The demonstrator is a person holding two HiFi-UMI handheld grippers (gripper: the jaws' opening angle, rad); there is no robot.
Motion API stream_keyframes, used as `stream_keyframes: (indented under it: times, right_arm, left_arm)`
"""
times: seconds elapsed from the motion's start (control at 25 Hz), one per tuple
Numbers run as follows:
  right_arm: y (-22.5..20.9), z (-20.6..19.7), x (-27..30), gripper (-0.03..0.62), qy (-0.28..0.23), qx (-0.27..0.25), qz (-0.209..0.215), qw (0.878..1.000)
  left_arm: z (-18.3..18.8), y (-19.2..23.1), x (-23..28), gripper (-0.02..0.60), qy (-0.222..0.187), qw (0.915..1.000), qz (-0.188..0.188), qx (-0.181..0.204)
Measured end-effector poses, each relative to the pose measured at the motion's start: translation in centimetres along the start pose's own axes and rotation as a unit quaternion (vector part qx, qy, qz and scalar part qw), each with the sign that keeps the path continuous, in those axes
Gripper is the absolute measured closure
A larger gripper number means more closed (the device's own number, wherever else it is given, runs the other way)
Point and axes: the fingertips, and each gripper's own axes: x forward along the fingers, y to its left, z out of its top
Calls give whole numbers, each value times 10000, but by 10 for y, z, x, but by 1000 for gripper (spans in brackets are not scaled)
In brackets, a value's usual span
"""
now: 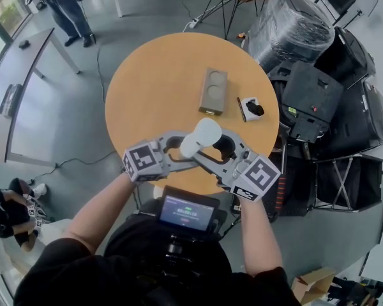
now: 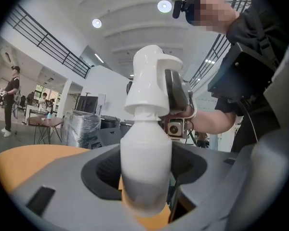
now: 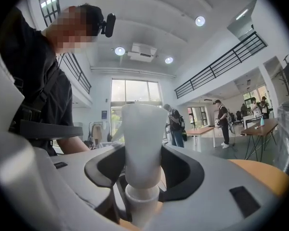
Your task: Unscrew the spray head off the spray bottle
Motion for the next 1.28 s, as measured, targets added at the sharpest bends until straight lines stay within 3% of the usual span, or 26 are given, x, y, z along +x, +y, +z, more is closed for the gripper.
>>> stream_keyframes:
  times: [0.68,0.92,1.08,1.28]
  right_arm:
    - [-12,67,-23,345,-571,-101,-260,9980]
    - [-37,73,-41,350,-590,-32,-628,9963]
    - [-58,62,-51,350,-413,68,-885,9952]
    - [-84,3,-50,350,235,578,-1218,9906]
  left_arm:
    - [-25,18,-1,275,129,9981,530,271]
    - [-45,26,3,275,308,9963,659,447]
    - [-65,37,3,273,404,9950,811,427]
    - [-79,50,3,273,284,9928,1040,519]
